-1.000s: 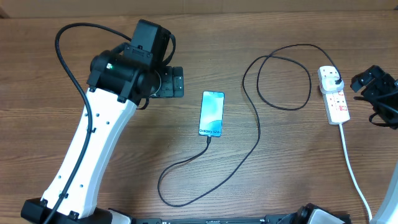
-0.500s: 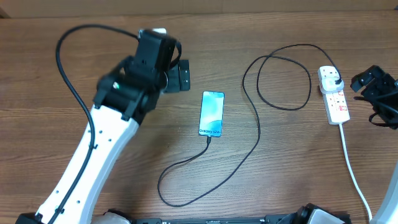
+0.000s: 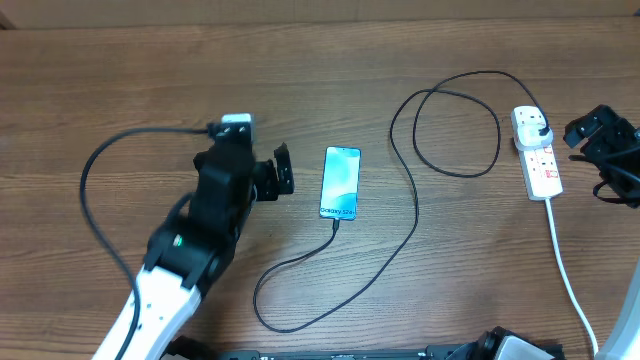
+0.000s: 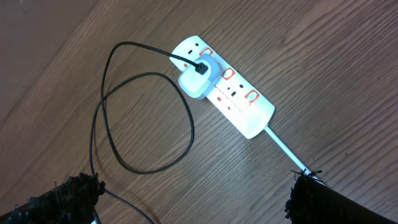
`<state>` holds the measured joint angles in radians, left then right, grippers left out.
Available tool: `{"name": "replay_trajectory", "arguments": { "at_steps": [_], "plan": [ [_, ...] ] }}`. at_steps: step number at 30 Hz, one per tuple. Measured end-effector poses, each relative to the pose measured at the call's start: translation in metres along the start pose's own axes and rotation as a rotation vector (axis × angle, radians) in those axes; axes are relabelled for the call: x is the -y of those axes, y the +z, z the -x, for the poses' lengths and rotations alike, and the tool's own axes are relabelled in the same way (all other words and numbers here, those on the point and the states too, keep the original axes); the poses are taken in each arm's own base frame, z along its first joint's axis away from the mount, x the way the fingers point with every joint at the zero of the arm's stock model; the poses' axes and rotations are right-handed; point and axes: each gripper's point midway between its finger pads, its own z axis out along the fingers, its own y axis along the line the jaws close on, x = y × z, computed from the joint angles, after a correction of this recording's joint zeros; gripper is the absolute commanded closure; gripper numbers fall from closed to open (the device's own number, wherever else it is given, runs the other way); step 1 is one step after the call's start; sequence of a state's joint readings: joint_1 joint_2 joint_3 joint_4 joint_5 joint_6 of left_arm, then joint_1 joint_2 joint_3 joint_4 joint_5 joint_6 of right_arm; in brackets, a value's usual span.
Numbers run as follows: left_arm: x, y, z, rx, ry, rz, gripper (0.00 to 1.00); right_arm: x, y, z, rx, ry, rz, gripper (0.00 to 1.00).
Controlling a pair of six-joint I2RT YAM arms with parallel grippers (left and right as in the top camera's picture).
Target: Plug charger to phone and switch on socket
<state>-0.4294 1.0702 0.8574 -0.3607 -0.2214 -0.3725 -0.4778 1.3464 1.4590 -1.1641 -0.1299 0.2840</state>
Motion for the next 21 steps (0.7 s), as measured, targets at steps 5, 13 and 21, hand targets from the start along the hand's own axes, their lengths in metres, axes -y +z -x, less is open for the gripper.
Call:
{"name": "replay_trajectory", "arguments": {
  "at_steps": [5,13,21],
  "plan": [
    [-0.02,-0.014,0.013,0.223,-0.063,-0.034,0.0,0.0,0.0,0.0,0.0,0.0,0.0,0.0],
    [-0.063,-0.051,0.017,0.554,-0.13,-0.07,0.0,0.0,0.0,0.0,0.0,0.0,0.0,0.0],
    [-0.102,-0.078,-0.008,0.726,-0.148,-0.015,0.0,0.0,0.0,0.0,0.0,0.0,0.0,0.0]
  ]
}}
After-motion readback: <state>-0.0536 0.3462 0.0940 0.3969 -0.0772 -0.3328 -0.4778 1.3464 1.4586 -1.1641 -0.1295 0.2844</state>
